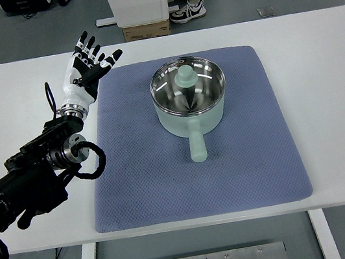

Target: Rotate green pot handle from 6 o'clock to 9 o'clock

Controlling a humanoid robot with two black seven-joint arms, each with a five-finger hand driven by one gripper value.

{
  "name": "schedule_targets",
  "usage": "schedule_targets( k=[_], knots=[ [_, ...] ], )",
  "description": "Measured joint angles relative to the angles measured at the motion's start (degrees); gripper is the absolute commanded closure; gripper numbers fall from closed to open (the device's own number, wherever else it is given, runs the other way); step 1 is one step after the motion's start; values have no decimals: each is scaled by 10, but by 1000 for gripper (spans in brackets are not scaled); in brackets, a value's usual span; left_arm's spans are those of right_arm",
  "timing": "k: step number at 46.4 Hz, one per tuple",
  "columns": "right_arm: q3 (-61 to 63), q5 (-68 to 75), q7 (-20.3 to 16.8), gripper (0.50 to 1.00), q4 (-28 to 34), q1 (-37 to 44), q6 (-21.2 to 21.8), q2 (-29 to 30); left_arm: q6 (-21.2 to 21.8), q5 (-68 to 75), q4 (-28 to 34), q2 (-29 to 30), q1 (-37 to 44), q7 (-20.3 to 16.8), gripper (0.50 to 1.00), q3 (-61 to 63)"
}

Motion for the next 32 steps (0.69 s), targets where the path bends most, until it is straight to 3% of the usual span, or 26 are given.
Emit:
schedule_targets(
  k=[32],
  knots=[
    [0, 0, 0, 500, 0, 0, 0, 0, -3, -4, 0, 0, 2, 0, 500, -1]
  ],
)
